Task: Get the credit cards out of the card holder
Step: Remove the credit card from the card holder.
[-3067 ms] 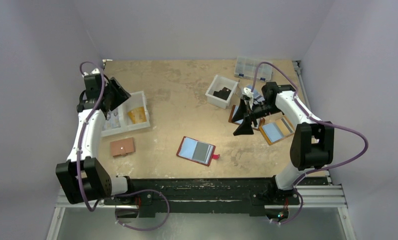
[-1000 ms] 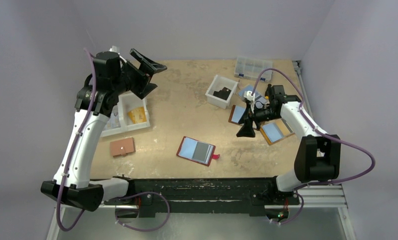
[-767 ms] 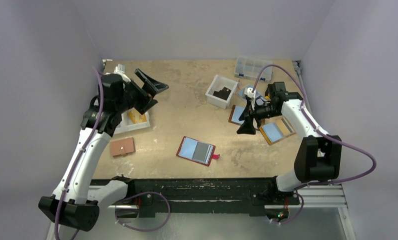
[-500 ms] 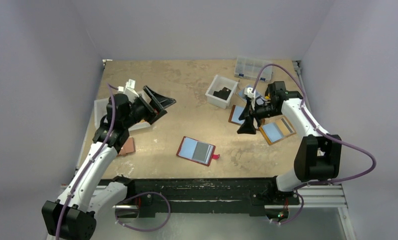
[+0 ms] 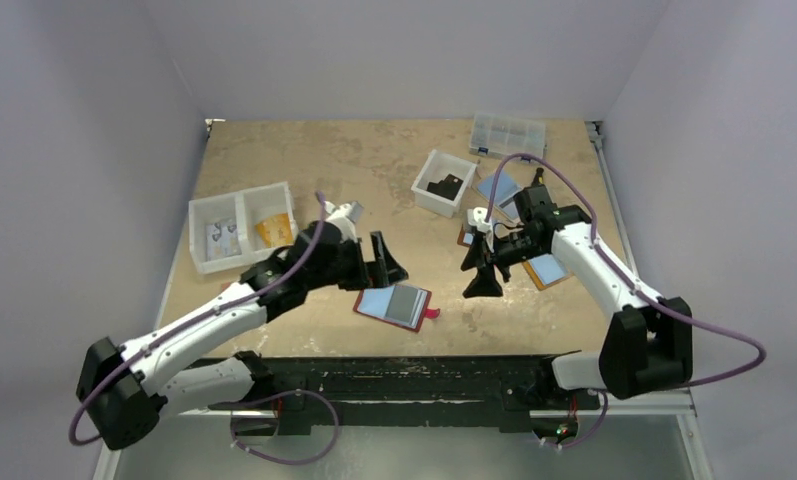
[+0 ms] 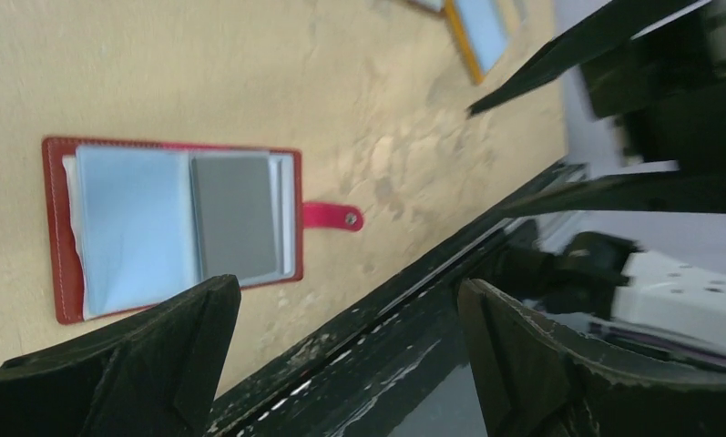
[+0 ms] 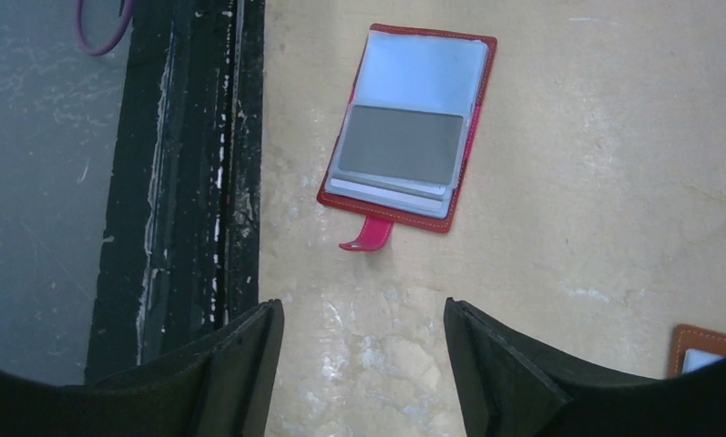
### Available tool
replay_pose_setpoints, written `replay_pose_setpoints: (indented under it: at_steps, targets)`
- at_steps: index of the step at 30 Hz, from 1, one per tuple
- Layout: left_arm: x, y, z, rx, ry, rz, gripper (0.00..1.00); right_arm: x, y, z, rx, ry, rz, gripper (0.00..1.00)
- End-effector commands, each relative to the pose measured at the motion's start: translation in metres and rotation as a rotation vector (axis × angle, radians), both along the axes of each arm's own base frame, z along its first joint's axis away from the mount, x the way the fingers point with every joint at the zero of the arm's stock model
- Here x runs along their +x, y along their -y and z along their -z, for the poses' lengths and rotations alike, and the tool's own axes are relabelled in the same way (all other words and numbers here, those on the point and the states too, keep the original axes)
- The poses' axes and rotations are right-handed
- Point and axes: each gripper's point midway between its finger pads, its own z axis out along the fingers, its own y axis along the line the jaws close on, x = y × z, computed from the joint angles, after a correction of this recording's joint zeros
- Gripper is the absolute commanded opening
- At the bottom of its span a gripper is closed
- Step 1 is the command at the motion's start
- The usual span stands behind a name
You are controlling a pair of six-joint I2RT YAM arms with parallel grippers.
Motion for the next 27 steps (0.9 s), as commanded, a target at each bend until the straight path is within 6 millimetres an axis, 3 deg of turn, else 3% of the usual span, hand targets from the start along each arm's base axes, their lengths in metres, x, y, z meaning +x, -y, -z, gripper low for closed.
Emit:
replay_pose_setpoints:
  at_steps: [1, 8, 17, 27]
  targets:
    - [-0.002, 0.011, 0.037, 0.276, 0.065, -0.031, 0.97, 0.005, 0.0, -0.009, 0.019, 0.089, 0.038, 0.81]
    - [-0.008, 0.026, 0.074, 0.572, 0.064, -0.059, 0.94, 0.008, 0.001, 0.002, 0.009, 0.066, 0.069, 0.82]
    - [-0.015, 0.035, 0.117, 0.66, 0.023, -0.046, 0.74, 0.013, 0.003, 0.017, -0.013, 0.039, 0.069, 0.82]
    - [-0.015, 0.039, 0.143, 0.72, -0.013, -0.033, 0.74, 0.019, 0.01, 0.021, -0.032, 0.039, 0.09, 0.82]
